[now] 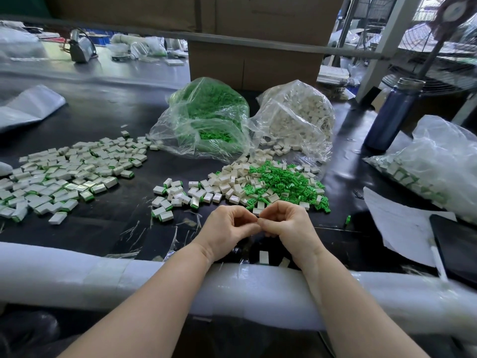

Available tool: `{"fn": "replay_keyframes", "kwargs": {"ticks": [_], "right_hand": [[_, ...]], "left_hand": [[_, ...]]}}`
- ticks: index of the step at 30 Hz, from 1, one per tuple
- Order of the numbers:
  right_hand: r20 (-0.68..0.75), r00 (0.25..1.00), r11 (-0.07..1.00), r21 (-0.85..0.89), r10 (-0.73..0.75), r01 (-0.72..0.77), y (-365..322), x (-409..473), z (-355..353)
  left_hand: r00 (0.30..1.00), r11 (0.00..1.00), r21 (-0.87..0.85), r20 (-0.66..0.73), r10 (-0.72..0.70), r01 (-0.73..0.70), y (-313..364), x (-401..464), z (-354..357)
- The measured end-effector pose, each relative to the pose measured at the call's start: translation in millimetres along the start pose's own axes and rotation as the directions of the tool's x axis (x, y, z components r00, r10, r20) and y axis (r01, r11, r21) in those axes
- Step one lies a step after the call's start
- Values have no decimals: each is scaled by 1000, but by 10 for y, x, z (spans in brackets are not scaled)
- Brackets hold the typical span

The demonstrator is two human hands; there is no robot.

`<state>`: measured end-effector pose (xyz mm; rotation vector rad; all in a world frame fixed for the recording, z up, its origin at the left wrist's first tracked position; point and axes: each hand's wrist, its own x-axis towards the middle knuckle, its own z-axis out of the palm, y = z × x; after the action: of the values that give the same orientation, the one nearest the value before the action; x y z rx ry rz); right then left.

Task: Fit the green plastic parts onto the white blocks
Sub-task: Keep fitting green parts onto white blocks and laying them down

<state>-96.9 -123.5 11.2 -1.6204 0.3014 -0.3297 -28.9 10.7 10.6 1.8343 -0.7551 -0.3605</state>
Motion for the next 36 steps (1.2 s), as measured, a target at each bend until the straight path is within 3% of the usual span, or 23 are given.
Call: {"fn": "replay_keyframes", "kwargs": {"ticks": [3,8,16,25,29,36], "right_hand": [[-30,1000,1000,26,-5,5,-4,0,14],[-30,1000,999,51,-7,9,-8,-4,-3],[-41,999,997,-74,-10,7,14,13,45],[9,1000,991,-133,25,-23,32,14,23],[-43,999,986,-162,-33,26,34,18,56],[-101,993,988,-145,-66,51,32,19,49]], "left_hand": [[1000,998,57,7,14,-15,-29,7,4],[1000,1000,-28,-30,1,-2,-55,27,6],[997,995,-98,-72,-30,22,-57,56,-9],[999,999,-17,-15,-38,38,-54,30,-11],[997,999,-34,-69,-27,25,-52,38,14],[998,995,99,-56,26,-20,-54,25,34]]}}
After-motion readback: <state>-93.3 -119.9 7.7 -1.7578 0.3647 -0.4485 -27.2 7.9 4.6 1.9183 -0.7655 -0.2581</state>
